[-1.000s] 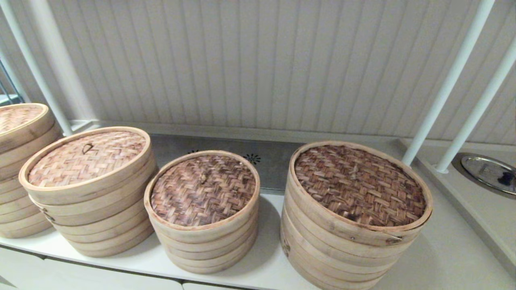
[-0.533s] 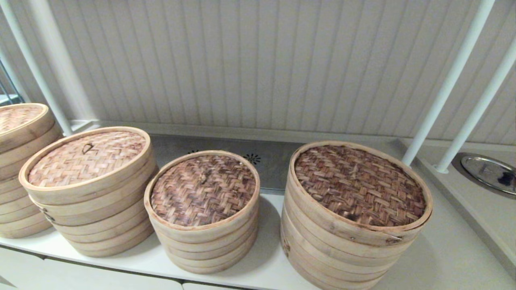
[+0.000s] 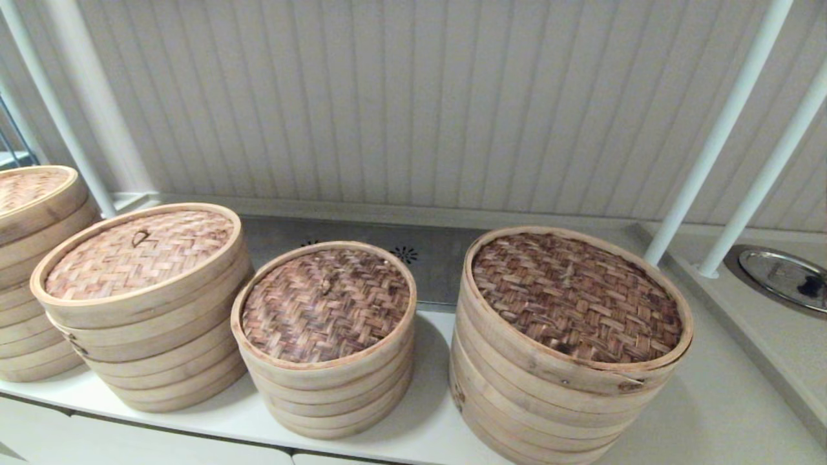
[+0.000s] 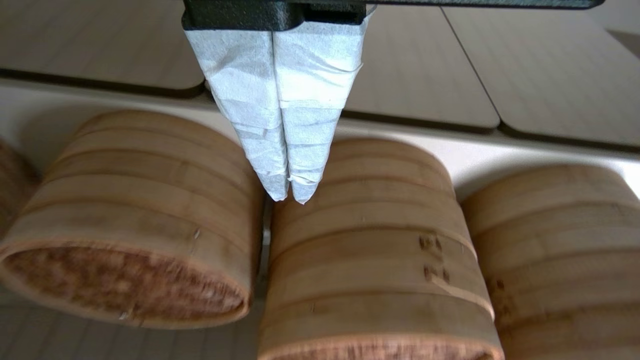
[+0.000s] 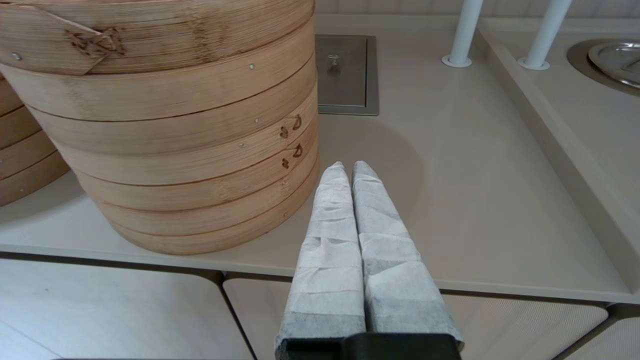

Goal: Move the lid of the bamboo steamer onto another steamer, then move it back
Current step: Pick up the steamer

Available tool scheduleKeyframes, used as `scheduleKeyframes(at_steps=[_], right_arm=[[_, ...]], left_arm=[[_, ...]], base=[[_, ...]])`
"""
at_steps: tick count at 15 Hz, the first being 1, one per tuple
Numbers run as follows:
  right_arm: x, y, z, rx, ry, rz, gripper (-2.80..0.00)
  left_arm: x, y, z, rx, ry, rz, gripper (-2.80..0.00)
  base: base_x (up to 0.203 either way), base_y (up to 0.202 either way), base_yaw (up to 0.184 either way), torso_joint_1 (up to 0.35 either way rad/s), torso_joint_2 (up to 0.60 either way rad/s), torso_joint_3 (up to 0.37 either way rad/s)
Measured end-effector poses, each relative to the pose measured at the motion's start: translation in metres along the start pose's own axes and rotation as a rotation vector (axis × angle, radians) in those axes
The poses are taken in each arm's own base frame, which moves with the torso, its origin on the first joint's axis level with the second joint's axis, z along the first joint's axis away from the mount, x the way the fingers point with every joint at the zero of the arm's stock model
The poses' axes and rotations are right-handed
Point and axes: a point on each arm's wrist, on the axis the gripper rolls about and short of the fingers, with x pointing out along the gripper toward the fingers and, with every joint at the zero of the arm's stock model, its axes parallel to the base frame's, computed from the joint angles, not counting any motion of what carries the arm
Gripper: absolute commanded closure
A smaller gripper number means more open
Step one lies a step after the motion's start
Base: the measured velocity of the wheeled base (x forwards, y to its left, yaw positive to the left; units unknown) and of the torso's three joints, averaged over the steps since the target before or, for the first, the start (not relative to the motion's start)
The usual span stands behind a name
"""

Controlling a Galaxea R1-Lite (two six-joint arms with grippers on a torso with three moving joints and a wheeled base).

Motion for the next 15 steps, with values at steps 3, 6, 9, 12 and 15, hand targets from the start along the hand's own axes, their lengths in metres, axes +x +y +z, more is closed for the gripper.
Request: scheduleKeyframes(at_steps=[3, 6, 9, 12, 15], right_arm=[[0.0, 0.0, 0.0, 0.0, 0.0, 0.0, 0.0], [0.0, 0.0, 0.0, 0.0, 0.0, 0.0, 0.0], [0.0, 0.0, 0.0, 0.0, 0.0, 0.0, 0.0], [0.0, 0.0, 0.0, 0.0, 0.0, 0.0, 0.0], [0.0, 0.0, 0.0, 0.0, 0.0, 0.0, 0.0]], left_arm=[[-0.001, 0.0, 0.038, 0.0, 0.011, -0.017, 0.0], [0.017, -0.001, 0.092, -0.001, 0.037, -0.058, 0.0], [0.056, -0.002, 0.143, -0.004, 0.083, -0.109, 0.0], [0.108, -0.005, 0.176, -0.012, 0.165, -0.188, 0.0], [0.162, -0.016, 0.188, -0.017, 0.313, -0.275, 0.0]], base=[[0.0, 0.0, 0.0, 0.0, 0.0, 0.0], [0.0, 0.0, 0.0, 0.0, 0.0, 0.0], [0.0, 0.0, 0.0, 0.0, 0.0, 0.0], [0.0, 0.0, 0.0, 0.0, 0.0, 0.0], [0.0, 0.0, 0.0, 0.0, 0.0, 0.0]])
